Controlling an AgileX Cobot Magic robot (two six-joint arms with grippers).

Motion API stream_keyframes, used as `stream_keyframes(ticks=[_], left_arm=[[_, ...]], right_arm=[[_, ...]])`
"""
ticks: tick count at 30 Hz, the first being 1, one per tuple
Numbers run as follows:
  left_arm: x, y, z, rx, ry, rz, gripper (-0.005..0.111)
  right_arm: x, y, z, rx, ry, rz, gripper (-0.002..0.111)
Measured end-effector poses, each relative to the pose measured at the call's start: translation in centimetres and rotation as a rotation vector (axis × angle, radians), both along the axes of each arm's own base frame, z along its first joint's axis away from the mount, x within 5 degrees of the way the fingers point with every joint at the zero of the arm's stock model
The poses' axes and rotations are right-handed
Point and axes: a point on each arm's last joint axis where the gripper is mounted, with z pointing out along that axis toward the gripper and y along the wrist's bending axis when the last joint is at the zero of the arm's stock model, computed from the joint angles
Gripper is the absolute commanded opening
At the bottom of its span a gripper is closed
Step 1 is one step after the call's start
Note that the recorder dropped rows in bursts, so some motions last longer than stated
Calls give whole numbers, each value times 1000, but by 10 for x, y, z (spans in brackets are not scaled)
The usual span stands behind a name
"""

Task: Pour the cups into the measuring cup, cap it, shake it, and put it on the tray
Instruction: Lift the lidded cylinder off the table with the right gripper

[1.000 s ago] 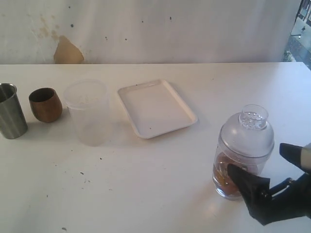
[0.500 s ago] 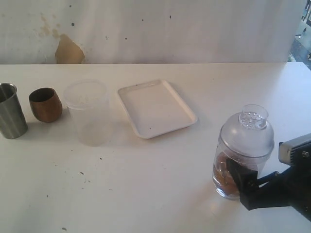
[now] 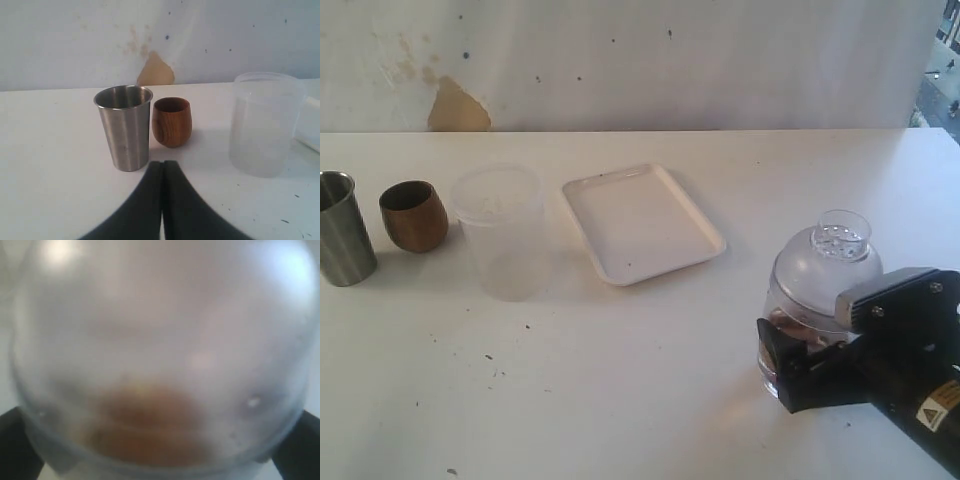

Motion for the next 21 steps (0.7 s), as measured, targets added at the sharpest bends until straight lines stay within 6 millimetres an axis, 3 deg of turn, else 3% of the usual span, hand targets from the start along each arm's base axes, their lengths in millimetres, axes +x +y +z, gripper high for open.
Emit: stream_keyframes(ticks=[9, 21], left_arm=[[0, 0, 0, 0, 0, 0, 0], [0, 0, 0, 0, 0, 0, 0]], right_arm=[[20, 6, -15, 26, 34, -28, 105], [23, 7, -16, 26, 35, -31, 102]])
